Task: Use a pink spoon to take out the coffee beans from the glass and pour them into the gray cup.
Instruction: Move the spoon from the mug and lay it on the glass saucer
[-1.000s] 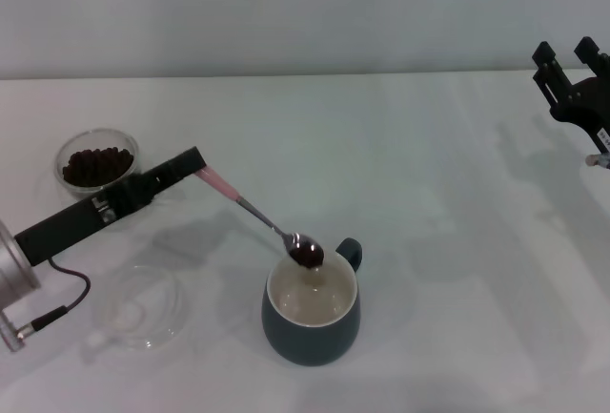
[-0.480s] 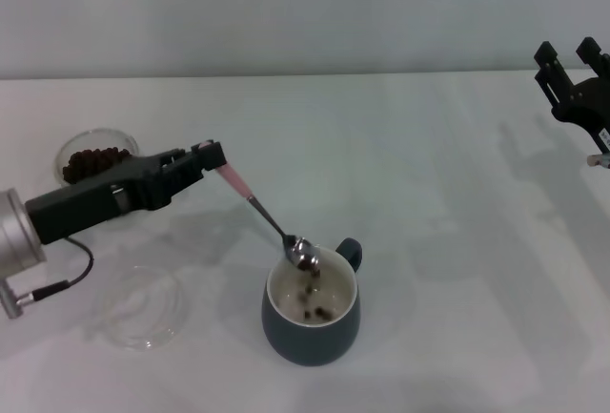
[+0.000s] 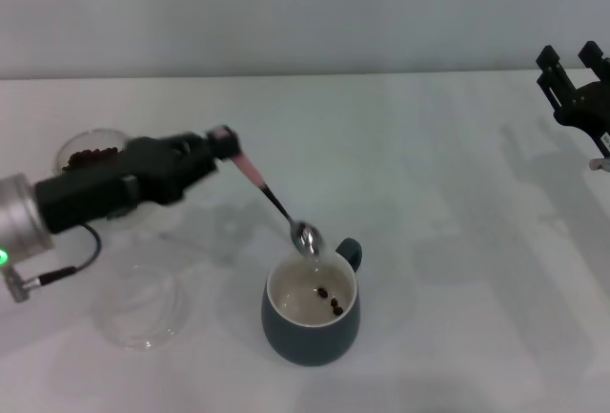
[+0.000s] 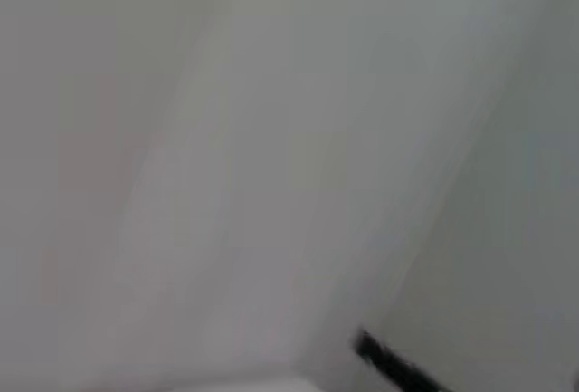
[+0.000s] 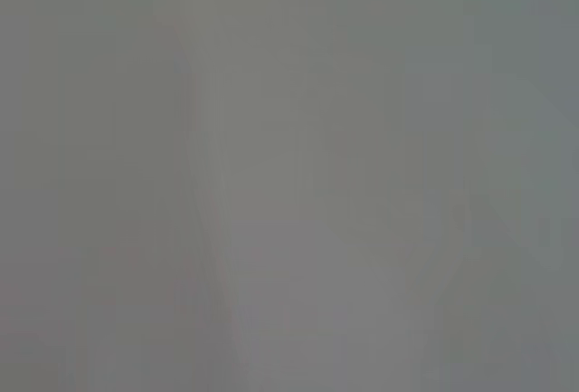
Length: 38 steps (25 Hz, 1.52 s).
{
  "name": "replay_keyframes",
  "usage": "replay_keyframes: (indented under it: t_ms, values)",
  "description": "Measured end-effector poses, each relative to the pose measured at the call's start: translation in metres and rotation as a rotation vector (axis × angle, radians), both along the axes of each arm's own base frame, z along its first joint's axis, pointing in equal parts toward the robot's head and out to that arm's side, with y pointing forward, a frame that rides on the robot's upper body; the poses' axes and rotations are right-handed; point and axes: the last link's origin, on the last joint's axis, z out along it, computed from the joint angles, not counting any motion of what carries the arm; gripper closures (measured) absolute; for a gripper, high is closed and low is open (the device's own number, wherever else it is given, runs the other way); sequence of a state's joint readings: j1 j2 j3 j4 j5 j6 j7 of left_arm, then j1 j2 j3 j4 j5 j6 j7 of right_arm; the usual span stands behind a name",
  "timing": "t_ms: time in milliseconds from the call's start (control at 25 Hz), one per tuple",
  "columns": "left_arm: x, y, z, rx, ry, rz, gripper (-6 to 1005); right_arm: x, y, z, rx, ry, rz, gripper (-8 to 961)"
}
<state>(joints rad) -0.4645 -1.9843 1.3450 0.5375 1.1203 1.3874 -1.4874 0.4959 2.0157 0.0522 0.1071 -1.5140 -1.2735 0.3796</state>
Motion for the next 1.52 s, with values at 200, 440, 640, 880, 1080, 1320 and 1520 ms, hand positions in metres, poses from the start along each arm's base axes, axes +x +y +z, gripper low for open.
replay_keyframes:
  t_ms: [200,440,640,880,1080,1320,1520]
  values:
    - [-0.026,-0.015,0.029,0.108,-0.182,0.138,820,0.000,0.000,0.000,0.001,-0.002,0.000,340]
    - [-0.067,-0.051,0.047,0.165,-0.401,0.345,819,-0.001,0.001,0.001,0.001,-0.006,0.004,340]
    - [-0.110,-0.086,0.045,0.183,-0.503,0.577,818,0.001,0.001,0.003,0.004,-0.019,0.002,340]
    - [-0.138,-0.122,0.048,0.213,-0.506,0.698,816,0.002,0.002,0.006,0.008,-0.028,0.003,340]
    - [-0.152,-0.133,0.044,0.222,-0.480,0.779,815,0.002,0.003,0.005,0.005,-0.035,0.007,340]
    - [-0.164,-0.128,0.035,0.196,-0.404,0.859,814,0.003,0.002,0.006,0.005,-0.034,0.000,340]
    - [-0.162,-0.113,0.027,0.166,-0.360,0.866,813,0.004,0.001,0.006,0.008,-0.034,-0.004,340]
